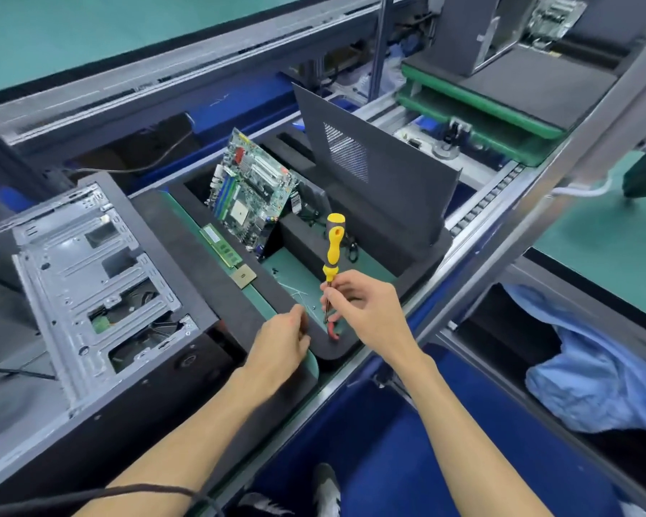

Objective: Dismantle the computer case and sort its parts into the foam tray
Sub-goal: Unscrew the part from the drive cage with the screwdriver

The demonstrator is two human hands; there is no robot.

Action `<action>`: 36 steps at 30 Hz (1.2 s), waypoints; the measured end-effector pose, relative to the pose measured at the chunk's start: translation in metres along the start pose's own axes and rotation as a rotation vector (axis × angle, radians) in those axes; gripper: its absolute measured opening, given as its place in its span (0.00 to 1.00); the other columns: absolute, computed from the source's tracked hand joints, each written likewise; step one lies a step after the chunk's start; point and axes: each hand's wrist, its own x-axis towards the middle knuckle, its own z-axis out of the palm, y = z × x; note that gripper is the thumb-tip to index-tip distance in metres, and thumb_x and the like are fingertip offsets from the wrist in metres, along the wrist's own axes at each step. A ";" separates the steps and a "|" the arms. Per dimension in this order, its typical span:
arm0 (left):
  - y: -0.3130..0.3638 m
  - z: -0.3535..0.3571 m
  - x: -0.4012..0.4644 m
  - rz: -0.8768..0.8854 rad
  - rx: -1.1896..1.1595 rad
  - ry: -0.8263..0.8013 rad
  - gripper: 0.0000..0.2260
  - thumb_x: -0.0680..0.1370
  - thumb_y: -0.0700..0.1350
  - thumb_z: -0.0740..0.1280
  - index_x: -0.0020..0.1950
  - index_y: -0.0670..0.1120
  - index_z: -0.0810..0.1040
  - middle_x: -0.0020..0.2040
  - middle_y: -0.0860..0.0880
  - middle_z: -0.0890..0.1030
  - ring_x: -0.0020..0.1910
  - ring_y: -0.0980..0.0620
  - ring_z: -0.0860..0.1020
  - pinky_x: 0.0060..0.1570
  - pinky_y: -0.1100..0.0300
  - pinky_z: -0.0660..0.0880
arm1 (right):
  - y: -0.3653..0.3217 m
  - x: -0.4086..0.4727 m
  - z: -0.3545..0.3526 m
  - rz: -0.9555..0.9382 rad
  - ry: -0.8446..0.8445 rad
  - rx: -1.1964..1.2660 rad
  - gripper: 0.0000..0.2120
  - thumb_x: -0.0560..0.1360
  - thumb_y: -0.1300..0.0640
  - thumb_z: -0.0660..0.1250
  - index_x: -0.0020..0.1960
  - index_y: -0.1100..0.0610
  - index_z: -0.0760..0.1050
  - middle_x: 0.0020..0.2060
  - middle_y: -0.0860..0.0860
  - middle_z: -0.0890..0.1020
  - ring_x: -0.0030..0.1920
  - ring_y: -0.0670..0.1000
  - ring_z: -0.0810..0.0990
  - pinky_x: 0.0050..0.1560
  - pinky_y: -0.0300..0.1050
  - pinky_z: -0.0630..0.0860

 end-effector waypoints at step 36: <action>-0.114 -0.169 -0.126 -0.204 0.015 0.399 0.14 0.78 0.55 0.70 0.63 0.56 0.80 0.69 0.59 0.71 0.71 0.56 0.63 0.68 0.48 0.61 | -0.071 0.041 0.180 -0.228 -0.561 -0.008 0.04 0.72 0.55 0.68 0.44 0.48 0.81 0.38 0.51 0.86 0.39 0.57 0.85 0.47 0.61 0.83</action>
